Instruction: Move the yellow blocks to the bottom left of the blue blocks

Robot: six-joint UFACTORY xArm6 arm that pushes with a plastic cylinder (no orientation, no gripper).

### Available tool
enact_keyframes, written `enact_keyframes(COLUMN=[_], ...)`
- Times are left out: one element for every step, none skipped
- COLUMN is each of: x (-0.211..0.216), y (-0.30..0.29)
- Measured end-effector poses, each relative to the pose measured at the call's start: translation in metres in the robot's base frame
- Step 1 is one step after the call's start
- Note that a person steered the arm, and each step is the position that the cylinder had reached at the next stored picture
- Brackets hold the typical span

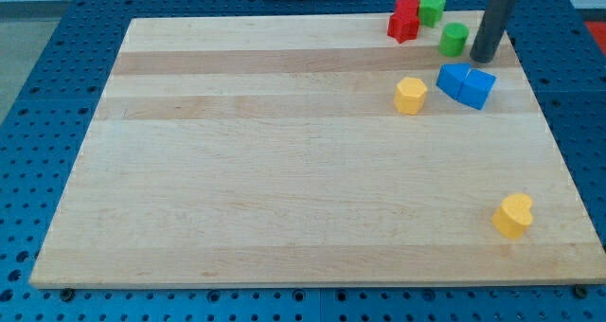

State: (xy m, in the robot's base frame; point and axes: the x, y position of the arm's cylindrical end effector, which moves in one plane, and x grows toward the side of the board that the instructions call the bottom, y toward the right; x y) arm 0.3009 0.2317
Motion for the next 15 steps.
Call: enact_keyframes(x=[-0.017, -0.049, -0.046, -0.028, -0.025, -0.02, 0.012, 0.028, 0.032, 0.028, 0.025, 0.025, 0.032, 0.036, 0.032], y=[-0.017, -0.017, -0.017, -0.029, -0.077, -0.081, -0.08, -0.088, -0.096, -0.088, -0.059, -0.033, -0.03, -0.03, -0.026])
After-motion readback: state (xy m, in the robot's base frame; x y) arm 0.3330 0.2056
